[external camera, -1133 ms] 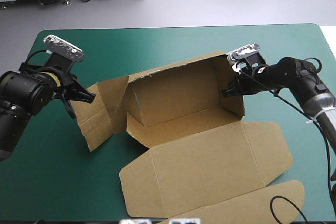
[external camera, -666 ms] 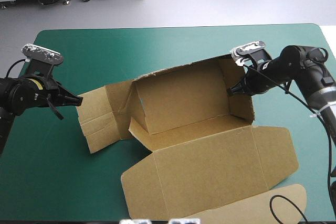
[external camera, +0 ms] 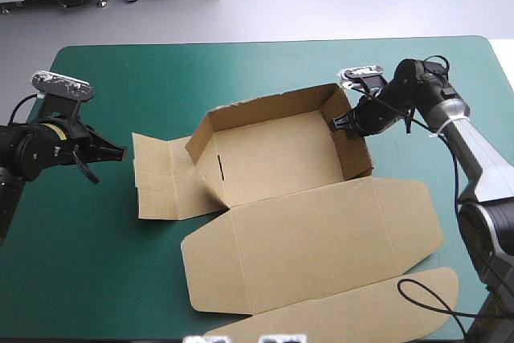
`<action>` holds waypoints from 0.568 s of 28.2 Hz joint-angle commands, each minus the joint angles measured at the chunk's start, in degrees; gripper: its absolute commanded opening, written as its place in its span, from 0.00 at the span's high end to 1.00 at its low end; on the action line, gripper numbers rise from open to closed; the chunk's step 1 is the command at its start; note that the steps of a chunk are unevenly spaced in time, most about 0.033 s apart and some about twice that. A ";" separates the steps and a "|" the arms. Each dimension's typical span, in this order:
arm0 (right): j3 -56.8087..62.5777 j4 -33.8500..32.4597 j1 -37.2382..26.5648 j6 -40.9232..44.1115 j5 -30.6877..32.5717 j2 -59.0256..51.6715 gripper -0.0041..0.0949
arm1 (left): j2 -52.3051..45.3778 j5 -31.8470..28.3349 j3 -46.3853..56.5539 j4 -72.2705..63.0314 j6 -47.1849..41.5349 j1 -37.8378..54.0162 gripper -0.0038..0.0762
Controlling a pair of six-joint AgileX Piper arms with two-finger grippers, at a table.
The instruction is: Fold the box
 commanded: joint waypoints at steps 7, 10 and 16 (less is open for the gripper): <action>-1.51 -0.87 -0.21 -0.14 6.06 1.28 0.93 | -1.27 -3.62 -1.33 0.35 -0.78 -0.06 0.94; -4.31 -0.61 -0.21 0.10 9.81 1.28 0.80 | -1.27 -3.62 -1.33 0.35 -0.78 -0.06 0.94; -7.99 -0.86 -0.21 0.86 9.54 -1.90 0.44 | -1.27 -3.61 -1.33 -0.26 -0.78 -0.06 0.94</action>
